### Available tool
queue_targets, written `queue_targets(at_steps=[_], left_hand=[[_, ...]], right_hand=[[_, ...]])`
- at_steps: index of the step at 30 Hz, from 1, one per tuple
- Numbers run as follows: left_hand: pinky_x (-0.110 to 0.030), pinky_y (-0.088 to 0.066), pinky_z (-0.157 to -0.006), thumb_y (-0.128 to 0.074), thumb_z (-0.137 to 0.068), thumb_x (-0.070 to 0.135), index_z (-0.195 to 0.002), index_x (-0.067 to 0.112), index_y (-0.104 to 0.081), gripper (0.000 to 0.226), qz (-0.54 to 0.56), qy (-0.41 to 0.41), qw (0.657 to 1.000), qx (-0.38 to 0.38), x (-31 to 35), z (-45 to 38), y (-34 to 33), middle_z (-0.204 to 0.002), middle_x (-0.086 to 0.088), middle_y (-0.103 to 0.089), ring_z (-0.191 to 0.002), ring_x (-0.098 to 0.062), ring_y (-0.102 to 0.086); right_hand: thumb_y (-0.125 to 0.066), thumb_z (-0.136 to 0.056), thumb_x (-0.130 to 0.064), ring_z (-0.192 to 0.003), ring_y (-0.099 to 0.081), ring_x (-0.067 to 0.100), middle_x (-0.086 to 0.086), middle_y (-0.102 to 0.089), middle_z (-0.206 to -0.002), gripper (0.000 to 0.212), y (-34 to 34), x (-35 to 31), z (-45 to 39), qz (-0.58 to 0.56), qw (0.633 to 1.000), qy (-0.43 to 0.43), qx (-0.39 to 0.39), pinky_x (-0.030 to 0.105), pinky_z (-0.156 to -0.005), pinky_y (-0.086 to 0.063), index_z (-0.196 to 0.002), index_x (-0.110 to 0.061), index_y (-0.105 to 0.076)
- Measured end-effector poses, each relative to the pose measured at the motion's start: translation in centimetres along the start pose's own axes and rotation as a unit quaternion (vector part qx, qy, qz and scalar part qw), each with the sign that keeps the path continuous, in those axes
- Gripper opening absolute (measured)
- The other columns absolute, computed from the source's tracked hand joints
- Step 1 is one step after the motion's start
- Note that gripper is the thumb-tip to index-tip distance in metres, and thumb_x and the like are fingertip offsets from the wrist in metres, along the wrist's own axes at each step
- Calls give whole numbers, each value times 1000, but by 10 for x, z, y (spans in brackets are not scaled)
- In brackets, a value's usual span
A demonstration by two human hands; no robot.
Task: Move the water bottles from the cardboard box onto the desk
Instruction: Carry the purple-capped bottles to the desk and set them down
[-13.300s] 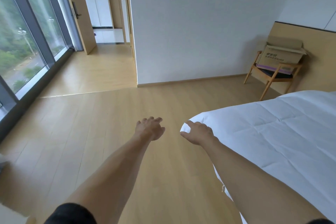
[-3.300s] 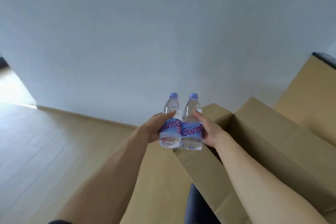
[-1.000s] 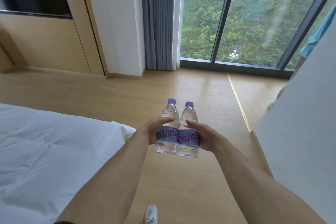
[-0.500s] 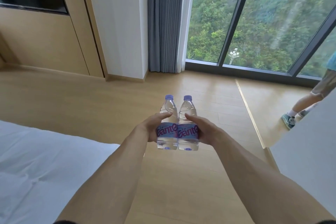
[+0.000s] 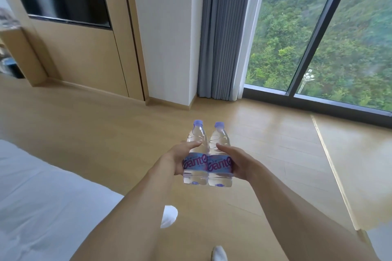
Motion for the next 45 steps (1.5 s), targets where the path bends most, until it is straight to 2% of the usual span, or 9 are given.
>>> queue_targets(at_steps=[6, 12, 15, 19, 21, 24, 27, 32, 45], left_hand=[[-52, -61, -75, -70, -94, 35, -136, 19, -50, 49, 30, -5, 997, 72, 56, -71, 15, -121, -25, -69, -100, -41, -73], [-55, -61, -76, -75, -89, 35, -132, 19, -51, 52, 61, -15, 991, 122, 107, -134, 29, -120, -24, -68, -90, -39, -74], [-55, -61, -75, -76, -88, 35, -130, 19, -51, 52, 74, -17, 987, 143, 125, -155, 39, -118, -25, -69, -89, -39, -74], [-54, -61, -71, -78, -86, 35, -129, 17, -53, 52, 87, -32, 980, 175, 148, -177, 65, -115, -26, -71, -85, -39, -74], [-56, -60, -76, -79, -85, 36, -128, 18, -53, 53, 86, -33, 978, 190, 157, -187, 80, -112, -24, -72, -89, -40, -74], [-56, -61, -74, -79, -85, 36, -130, 20, -51, 55, 96, -39, 973, 205, 172, -206, 110, -111, -23, -72, -86, -39, -75], [-62, -57, -85, -80, -84, 38, -130, 22, -50, 56, 98, -38, 972, 212, 190, -228, 144, -114, -24, -71, -90, -40, -74], [-46, -60, -62, -80, -84, 39, -135, 21, -48, 63, 131, -49, 967, 215, 235, -262, 216, -114, -25, -71, -84, -38, -75], [-48, -61, -64, -79, -86, 35, -126, 22, -53, 50, 173, -69, 944, 272, 339, -303, 407, -106, -24, -74, -89, -40, -75]], right_hand=[[-65, -97, -35, -105, -68, 37, 25, -69, -120, 43, 29, -55, -94, 12, 999, -21, -31, 52, -104, -51, -129, -7, -58], [-63, -97, -38, -101, -68, 35, 20, -72, -106, 43, 52, -114, -170, 49, 996, -30, -62, 52, -106, -49, -129, -8, -58], [-64, -97, -38, -98, -69, 34, 20, -72, -105, 45, 51, -135, -201, 57, 994, -36, -82, 50, -101, -52, -129, -7, -57], [-63, -98, -34, -95, -71, 34, 25, -71, -116, 45, 38, -156, -246, 45, 990, -37, -124, 43, -81, -59, -131, -4, -58], [-64, -97, -35, -96, -72, 34, 26, -69, -120, 46, 30, -164, -270, 59, 988, -41, -136, 42, -80, -60, -131, -5, -58], [-68, -94, -37, -97, -72, 35, 26, -69, -120, 50, 14, -176, -310, 71, 986, -41, -144, 44, -83, -59, -131, -5, -58], [-71, -92, -36, -98, -72, 35, 25, -71, -115, 51, -5, -193, -354, 83, 985, -43, -148, 44, -82, -60, -130, -6, -59], [-72, -90, -36, -98, -74, 34, 23, -73, -112, 49, -55, -235, -430, 106, 980, -45, -163, 42, -76, -61, -129, -8, -60], [-74, -90, -35, -102, -73, 34, 21, -74, -110, 48, -212, -328, -592, 159, 965, -44, -204, 47, -86, -60, -128, -11, -57]])
Point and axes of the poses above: each hand's wrist, its own z-axis away from the middle knuckle, its own y-axis out of the back of the hand, x = y × z, the point moved 8 cm from there along -z, towards the middle knuckle
